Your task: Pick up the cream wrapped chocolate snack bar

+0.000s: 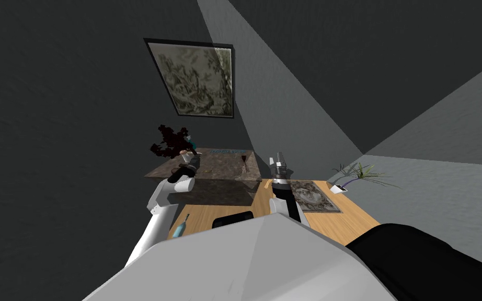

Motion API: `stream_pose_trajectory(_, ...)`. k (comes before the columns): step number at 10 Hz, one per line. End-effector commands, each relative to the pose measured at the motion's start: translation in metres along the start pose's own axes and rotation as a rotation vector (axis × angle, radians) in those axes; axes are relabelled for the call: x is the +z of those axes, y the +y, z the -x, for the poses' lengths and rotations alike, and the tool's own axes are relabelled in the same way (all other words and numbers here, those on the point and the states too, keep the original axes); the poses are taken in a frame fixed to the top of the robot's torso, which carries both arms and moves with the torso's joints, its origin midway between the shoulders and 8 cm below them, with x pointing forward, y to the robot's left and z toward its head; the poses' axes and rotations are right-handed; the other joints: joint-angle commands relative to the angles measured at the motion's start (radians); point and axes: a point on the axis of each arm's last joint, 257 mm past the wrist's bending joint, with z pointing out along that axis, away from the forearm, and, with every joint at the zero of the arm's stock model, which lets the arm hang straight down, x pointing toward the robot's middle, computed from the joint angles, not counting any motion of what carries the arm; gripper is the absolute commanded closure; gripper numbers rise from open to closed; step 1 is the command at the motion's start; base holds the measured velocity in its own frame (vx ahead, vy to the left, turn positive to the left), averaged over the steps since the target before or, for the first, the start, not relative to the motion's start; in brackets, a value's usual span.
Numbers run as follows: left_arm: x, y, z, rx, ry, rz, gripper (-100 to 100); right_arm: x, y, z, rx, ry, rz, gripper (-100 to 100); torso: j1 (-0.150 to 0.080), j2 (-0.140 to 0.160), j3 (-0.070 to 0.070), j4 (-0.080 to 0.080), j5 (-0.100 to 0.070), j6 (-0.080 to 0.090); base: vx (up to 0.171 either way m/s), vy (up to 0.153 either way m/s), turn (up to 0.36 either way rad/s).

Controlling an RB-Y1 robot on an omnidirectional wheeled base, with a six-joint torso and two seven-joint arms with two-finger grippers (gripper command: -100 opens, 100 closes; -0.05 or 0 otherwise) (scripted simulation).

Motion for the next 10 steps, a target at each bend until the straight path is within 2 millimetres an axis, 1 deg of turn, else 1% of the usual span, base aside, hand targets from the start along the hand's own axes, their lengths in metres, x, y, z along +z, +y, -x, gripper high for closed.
stream_pose_trajectory(1, 0.008, 0.004, -0.002, -0.008, 0.004, 0.042, -100, 0.000, 0.000, 0.000, 0.000, 0.000, 0.000, 0, 0.000, 0.000, 0.000, 0.000, 0.000, 0.000, 0.014, 0.028, -0.105)
stream_pose_trajectory(3, 0.008, 0.017, -0.003, -0.008, 0.009, 0.089, -100, 0.000, 0.000, 0.000, 0.000, 0.000, 0.000, 0, 0.001, -0.001, 0.000, 0.000, 0.000, 0.000, 0.013, 0.027, -0.026)
stream_pose_trajectory(4, 0.014, 0.018, -0.005, -0.017, 0.012, 0.119, -100, 0.000, 0.000, 0.000, 0.000, 0.000, 0.000, 0, 0.000, 0.000, 0.000, 0.000, 0.000, 0.000, 0.016, 0.026, -0.090)
stream_pose_trajectory(5, 0.013, 0.026, -0.005, -0.017, 0.014, 0.148, -100, 0.000, 0.000, 0.000, 0.000, 0.000, 0.000, 0, 0.000, -0.001, 0.000, 0.000, 0.000, 0.000, 0.018, 0.031, -0.064)
stream_pose_trajectory(6, 0.013, 0.029, -0.006, -0.017, 0.015, 0.162, -100, 0.000, 0.000, 0.000, 0.000, 0.000, 0.000, 0, 0.001, -0.001, 0.000, 0.000, 0.000, 0.000, 0.010, 0.015, 0.007)
stream_pose_trajectory(7, 0.018, 0.031, -0.008, -0.028, 0.018, 0.191, -100, 0.000, 0.000, 0.000, 0.000, 0.000, 0.000, 0, 0.000, 0.000, 0.000, 0.000, 0.000, 0.000, 0.012, 0.022, -0.090)
stream_pose_trajectory(9, 0.016, 0.042, -0.009, -0.028, 0.022, 0.235, -100, 0.000, 0.000, 0.000, 0.000, 0.000, 0.000, 0, 0.000, -0.001, 0.000, 0.000, 0.000, 0.000, 0.015, 0.024, -0.019)
stream_pose_trajectory(10, 0.020, 0.045, -0.011, -0.039, 0.025, 0.268, -100, 0.000, 0.000, 0.000, 0.000, 0.000, 0.000, 0, 0.000, -0.001, 0.000, 0.000, 0.000, 0.000, 0.029, 0.028, -0.089)
